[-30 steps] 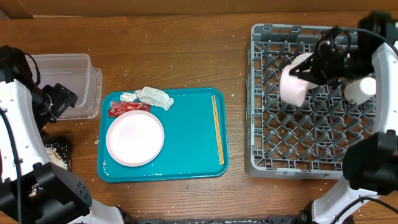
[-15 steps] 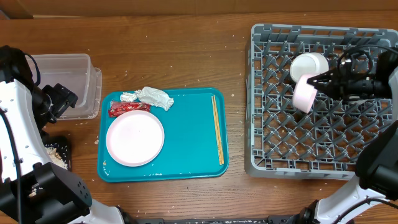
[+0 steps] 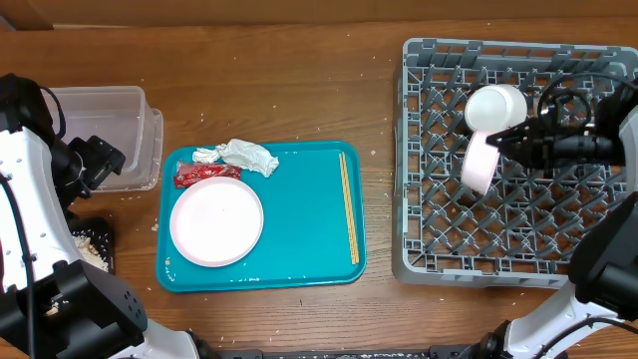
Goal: Sort waste into correct bins and load items into the dishwasher
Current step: 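Carry the small plate into the dish rack and release it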
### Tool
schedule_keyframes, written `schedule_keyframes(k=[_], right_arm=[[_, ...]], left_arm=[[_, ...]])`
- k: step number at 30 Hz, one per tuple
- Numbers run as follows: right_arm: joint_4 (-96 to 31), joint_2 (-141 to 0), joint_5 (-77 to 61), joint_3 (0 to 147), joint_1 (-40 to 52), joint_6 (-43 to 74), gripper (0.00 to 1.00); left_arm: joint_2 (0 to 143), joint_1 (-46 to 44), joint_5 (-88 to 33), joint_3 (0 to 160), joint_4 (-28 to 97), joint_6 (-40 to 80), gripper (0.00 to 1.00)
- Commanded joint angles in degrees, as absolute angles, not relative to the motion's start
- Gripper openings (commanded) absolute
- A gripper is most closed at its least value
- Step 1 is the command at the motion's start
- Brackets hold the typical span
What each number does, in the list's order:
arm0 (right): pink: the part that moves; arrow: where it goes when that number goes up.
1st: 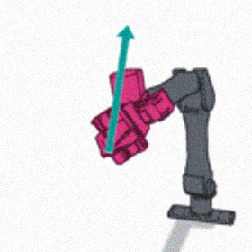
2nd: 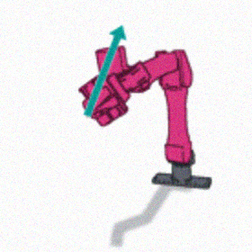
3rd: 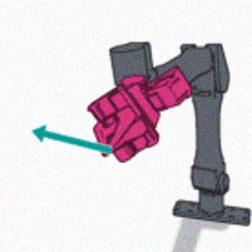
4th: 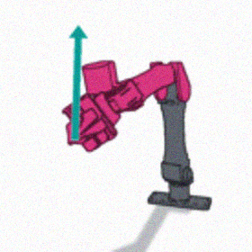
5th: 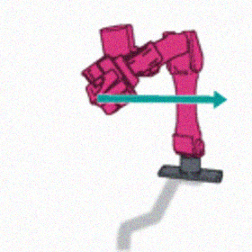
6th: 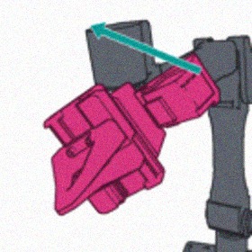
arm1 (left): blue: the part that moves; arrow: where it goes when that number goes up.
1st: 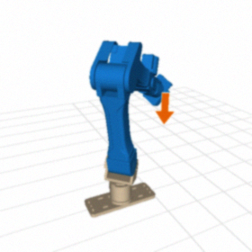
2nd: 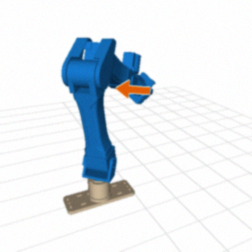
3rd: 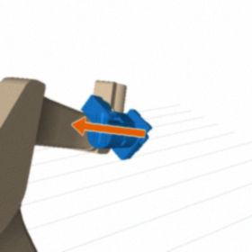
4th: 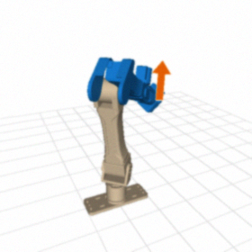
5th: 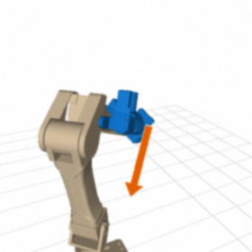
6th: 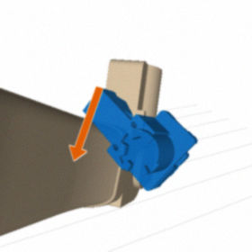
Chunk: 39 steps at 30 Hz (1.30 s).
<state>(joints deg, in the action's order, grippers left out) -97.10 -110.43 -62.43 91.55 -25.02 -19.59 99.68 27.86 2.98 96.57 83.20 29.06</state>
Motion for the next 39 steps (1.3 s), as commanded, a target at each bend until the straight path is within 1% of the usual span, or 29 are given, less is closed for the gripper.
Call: schedule_keyframes(k=[1, 5, 11, 16, 20, 24, 28, 30, 32, 33, 36, 39], right_arm=[[-96.47, -110.65, -61.56, 87.64, -24.88, -21.98, 0.04], [-94.08, -110.65, -61.56, 83.96, -24.88, -22.79, 0.04], [-93.8, -110.65, -61.52, 83.74, -25.8, -22.74, 0.04], [-95.11, -110.65, -60.86, 83.74, -29.69, -22.76, 0.04], [-96.99, -110.65, -57.56, 83.74, -33.04, -22.76, 0.04], [-97.17, -110.56, -54.48, 83.92, -35.57, -22.0, 0.12], [-97.17, -109.89, -48.6, 86.94, -37.19, -17.3, 0.22], [-97.17, -109.36, -45.32, 89.25, -37.45, -14.59, 0.3], [-97.14, -108.62, -39.72, 93.47, -37.47, -9.67, 0.41], [-97.14, -108.29, -37.69, 95.39, -37.47, -7.57, 0.44], [-97.14, -107.18, -33.78, 100.53, -37.47, -2.94, 0.5], [-97.1, -105.25, -32.01, 105.49, -37.47, 0.34, 0.52]], left_arm=[[100.03, 27.73, 2.92, 96.49, 83.53, 30.04, 1.0], [100.03, 27.73, 2.9, 96.49, 83.55, 30.06, 1.0], [100.03, 27.73, 1.83, 96.49, 83.64, 30.04, 1.0], [100.03, 27.73, 1.41, 96.49, 83.61, 30.04, 1.0], [100.03, 27.73, 1.41, 96.49, 83.61, 30.04, 1.0], [100.03, 27.73, 1.41, 96.49, 83.53, 30.04, 1.0], [100.03, 27.73, 1.41, 96.49, 83.55, 30.04, 1.0], [100.03, 27.73, 1.41, 96.49, 83.55, 30.06, 1.0], [100.03, 27.73, 1.41, 96.49, 83.53, 30.06, 1.0], [100.03, 27.73, 1.41, 96.49, 83.53, 30.06, 1.0], [100.03, 27.73, 1.41, 96.49, 83.53, 30.06, 1.0], [100.03, 27.73, 1.41, 96.49, 83.57, 30.04, 1.0]])
